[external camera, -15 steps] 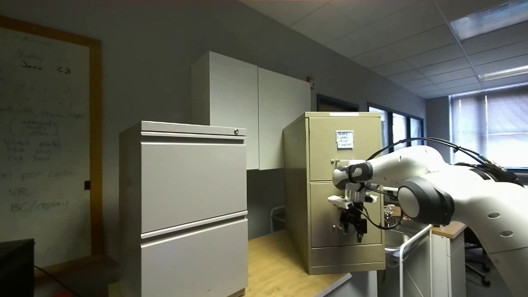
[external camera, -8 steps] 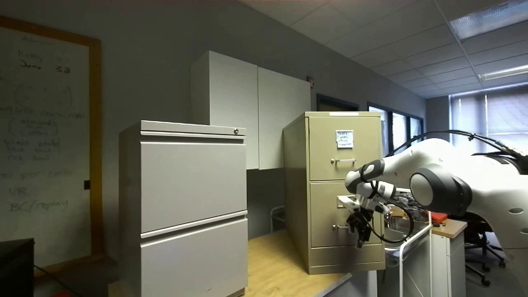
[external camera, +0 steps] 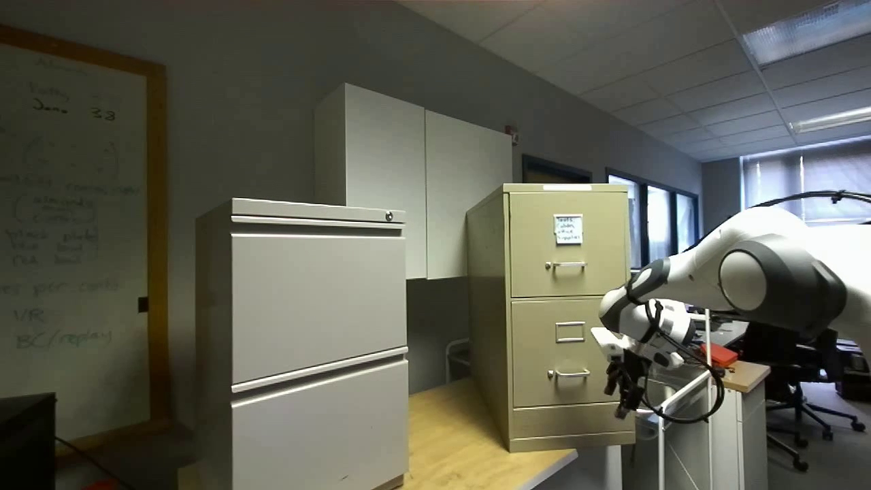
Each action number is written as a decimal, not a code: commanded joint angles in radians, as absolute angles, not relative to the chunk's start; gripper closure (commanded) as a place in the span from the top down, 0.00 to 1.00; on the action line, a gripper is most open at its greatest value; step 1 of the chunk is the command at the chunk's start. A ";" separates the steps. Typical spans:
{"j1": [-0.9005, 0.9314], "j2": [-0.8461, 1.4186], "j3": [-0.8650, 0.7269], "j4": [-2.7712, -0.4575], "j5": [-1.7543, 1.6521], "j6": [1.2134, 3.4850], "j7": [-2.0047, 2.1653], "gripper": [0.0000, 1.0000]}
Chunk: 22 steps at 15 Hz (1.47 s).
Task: Open the lower cabinet drawer
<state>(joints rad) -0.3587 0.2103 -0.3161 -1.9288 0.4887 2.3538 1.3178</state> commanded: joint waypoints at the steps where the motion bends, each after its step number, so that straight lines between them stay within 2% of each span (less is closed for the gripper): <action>1: -0.337 0.069 -0.327 -2.097 0.493 2.474 1.355 1.00; 5: -0.326 -0.004 -0.318 -2.168 0.473 2.624 1.373 1.00; 10: -0.314 -0.030 -0.310 -2.146 0.394 2.746 1.418 1.00; 16: -0.302 0.022 -0.298 -2.018 0.388 2.723 1.386 1.00; 22: -0.292 0.148 -0.283 -1.813 0.429 2.597 1.350 1.00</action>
<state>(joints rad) -0.2884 0.0628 -0.2916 -1.9403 0.3873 2.6731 1.3856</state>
